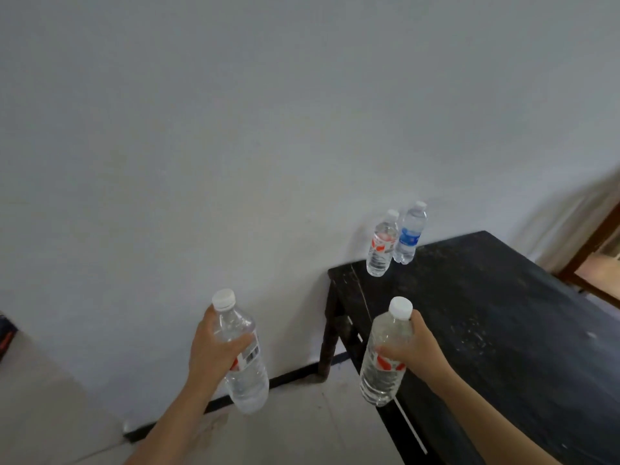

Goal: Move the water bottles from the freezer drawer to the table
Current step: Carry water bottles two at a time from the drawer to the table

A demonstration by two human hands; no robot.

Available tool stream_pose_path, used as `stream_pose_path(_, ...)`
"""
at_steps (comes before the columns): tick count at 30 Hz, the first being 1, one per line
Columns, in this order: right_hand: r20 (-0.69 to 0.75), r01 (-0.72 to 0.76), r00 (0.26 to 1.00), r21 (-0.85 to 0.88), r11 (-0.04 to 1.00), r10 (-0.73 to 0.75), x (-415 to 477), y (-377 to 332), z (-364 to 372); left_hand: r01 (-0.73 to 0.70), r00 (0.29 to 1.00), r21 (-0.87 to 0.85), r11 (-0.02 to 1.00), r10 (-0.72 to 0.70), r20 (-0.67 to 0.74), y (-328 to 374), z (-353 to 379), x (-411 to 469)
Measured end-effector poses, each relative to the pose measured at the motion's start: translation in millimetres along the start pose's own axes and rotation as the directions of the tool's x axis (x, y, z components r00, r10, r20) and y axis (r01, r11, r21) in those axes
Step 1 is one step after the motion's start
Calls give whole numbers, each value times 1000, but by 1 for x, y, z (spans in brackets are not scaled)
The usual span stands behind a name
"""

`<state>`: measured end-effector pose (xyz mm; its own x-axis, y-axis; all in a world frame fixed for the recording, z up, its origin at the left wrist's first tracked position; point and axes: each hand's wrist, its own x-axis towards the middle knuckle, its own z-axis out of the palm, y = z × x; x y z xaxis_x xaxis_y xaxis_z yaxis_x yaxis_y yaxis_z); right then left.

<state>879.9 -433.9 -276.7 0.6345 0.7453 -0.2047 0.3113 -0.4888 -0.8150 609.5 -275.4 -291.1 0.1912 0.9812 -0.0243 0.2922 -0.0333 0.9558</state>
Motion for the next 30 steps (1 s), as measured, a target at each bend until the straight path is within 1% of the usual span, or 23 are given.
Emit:
stream_pose_path(5, -139, -68, 987, 57, 996, 76, 13, -11, 9, 3, 993, 20, 1000, -6, 114, 2, 8, 63)
stream_pose_path(8, -206, -133, 967, 97, 986, 151, 15, 3, 9, 34, 983, 27, 999, -38, 181, -4, 27, 86)
stream_pose_path(11, -276, -216, 931, 107, 971, 238, 10, 18, 2, 16, 962, 15, 1000, -19, 274, 5, 57, 97)
stream_pose_path(15, -380, -328, 855, 131, 936, 353, 10, 45, -23, -55, 909, -26, 998, 61, 413, 23, 112, 98)
stream_pose_path(16, -400, -344, 832, 172, 923, 385, 11, 53, -30, -72, 898, -54, 996, 88, 431, 30, 125, 96)
stream_pose_path(19, -475, -339, 767, 270, 901, 431, 16, 72, -54, -110, 861, -111, 988, 150, 486, 52, 169, 93)
stream_pose_path(21, -497, -329, 734, 336, 883, 463, 21, 71, -72, -135, 837, -131, 982, 184, 516, 64, 197, 96)
stream_pose_path(23, -503, -306, 725, 378, 874, 471, 33, 75, -90, -188, 800, -117, 975, 221, 558, 79, 226, 105)
stream_pose_path(25, -515, -279, 713, 415, 866, 477, 48, 82, -107, -254, 739, -119, 960, 272, 617, 92, 253, 115)
stream_pose_path(26, -519, -259, 711, 433, 863, 474, 57, 91, -117, -282, 719, -106, 954, 283, 635, 98, 271, 118)
stream_pose_path(30, -527, -224, 708, 465, 856, 471, 78, 115, -139, -335, 675, -87, 938, 303, 672, 111, 324, 124)
